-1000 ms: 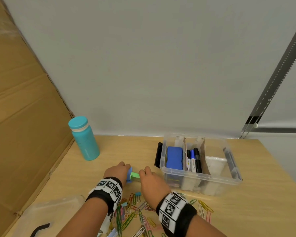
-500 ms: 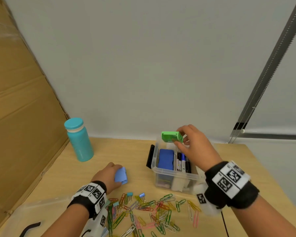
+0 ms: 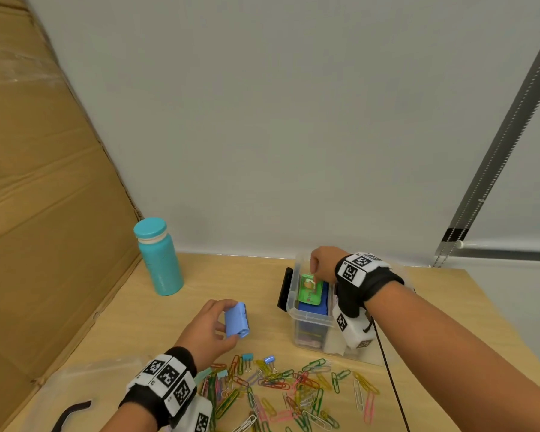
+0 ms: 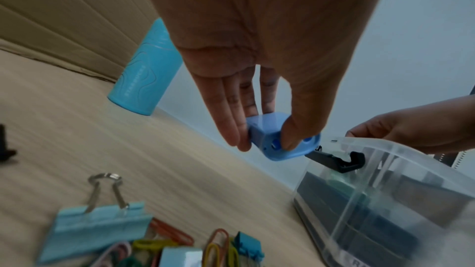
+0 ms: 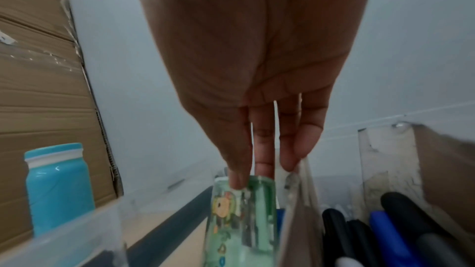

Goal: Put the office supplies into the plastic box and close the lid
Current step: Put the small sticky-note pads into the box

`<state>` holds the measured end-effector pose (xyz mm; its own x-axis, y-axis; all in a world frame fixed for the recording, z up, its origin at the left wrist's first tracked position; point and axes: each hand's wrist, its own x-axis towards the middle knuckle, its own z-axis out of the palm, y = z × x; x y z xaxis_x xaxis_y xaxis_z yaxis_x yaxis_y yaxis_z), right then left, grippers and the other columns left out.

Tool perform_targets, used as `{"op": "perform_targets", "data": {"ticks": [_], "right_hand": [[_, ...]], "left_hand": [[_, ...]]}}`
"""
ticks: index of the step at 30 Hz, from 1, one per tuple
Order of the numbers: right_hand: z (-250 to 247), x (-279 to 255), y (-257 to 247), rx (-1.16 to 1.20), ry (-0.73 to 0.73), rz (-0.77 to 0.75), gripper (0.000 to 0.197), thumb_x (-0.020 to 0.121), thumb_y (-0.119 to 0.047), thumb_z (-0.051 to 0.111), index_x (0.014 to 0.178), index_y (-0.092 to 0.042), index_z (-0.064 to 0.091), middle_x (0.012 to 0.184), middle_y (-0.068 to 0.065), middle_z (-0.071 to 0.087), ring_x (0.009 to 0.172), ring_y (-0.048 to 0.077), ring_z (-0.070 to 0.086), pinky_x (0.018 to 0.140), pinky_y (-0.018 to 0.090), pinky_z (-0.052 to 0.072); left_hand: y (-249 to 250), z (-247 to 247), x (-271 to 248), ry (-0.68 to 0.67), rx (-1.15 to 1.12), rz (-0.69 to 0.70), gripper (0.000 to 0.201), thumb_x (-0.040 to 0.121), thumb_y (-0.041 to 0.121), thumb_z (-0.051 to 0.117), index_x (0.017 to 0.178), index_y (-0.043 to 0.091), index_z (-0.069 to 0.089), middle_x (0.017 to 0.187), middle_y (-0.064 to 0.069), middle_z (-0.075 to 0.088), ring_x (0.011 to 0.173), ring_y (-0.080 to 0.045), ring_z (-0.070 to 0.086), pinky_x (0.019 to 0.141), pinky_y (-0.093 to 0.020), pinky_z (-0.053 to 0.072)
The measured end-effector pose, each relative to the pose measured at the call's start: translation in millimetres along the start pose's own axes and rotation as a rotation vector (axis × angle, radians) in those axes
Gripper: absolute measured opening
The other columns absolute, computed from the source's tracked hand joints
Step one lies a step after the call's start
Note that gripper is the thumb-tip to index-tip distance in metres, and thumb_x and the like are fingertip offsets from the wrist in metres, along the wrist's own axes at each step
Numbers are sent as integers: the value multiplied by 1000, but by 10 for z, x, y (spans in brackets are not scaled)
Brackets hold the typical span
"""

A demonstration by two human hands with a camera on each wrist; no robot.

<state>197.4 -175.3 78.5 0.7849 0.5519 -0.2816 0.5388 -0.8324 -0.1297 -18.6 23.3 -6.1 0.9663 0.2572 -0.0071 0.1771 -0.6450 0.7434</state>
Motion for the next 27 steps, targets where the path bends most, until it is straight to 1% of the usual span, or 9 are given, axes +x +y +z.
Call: {"op": "perform_targets", "data": {"ticks": [5,10,14,16,18,20,21,24,27], "right_hand": [[0,-35,26,-8,-10,6,46,91,-9,55,136,-13,45,140,8,48,126,25,48,102,32,41],[-2,-447,-1,147,133,-38,39,94,-19,52,133,-20,48,138,2,49,121,20,51,98,32,44],[26,-862,-92,404,268,-171,34,95,-31,53,129,-25,52,127,-5,54,115,13,54,94,28,47],[47,-1005,-143,627,184,-192,38,94,-39,54,129,-26,51,121,-6,57,105,10,59,87,26,51],[80,-1071,-177,927,-11,-215,43,94,-39,54,133,-22,49,126,-2,58,103,16,64,85,28,54],[102,-1083,-147,1244,-136,-223,42,93,-31,56,132,-17,48,125,7,60,103,25,67,85,33,56],[99,-1080,-115,1330,-140,-215,40,93,-27,58,130,-15,49,122,10,61,100,25,68,84,35,57],[73,-1016,3,1242,19,-114,38,91,-18,62,125,-11,47,113,17,58,84,22,67,75,33,59],[47,-908,115,1154,198,30,37,92,-14,60,124,-6,43,120,23,53,85,25,64,66,30,59]], "left_hand": [[-18,72,-35,-17,-3,3,58,80,19,70,131,28,44,124,10,43,90,-7,60,72,-15,54],[67,60,-122,24,-108,40,56,79,16,71,123,36,43,126,13,44,94,-7,61,78,-20,56],[474,43,-141,49,-284,160,57,81,13,69,123,41,43,129,21,46,102,-6,63,86,-19,54],[749,73,-95,39,-340,236,56,82,15,69,122,45,43,127,26,47,103,-2,62,87,-18,52],[971,140,-3,38,-363,304,55,82,17,69,126,42,46,128,24,50,106,0,61,90,-19,50],[1133,234,119,59,-274,378,57,83,21,68,133,35,45,130,19,49,114,2,54,97,-18,45],[1188,283,181,71,-190,419,59,83,23,68,136,33,43,131,17,47,118,3,49,101,-17,41],[1261,420,377,66,30,444,65,85,34,63,142,33,34,140,11,35,129,-5,33,109,-24,31],[1131,555,564,-1,163,256,72,89,35,56,149,24,19,151,4,21,138,-16,23,116,-35,27]]}}
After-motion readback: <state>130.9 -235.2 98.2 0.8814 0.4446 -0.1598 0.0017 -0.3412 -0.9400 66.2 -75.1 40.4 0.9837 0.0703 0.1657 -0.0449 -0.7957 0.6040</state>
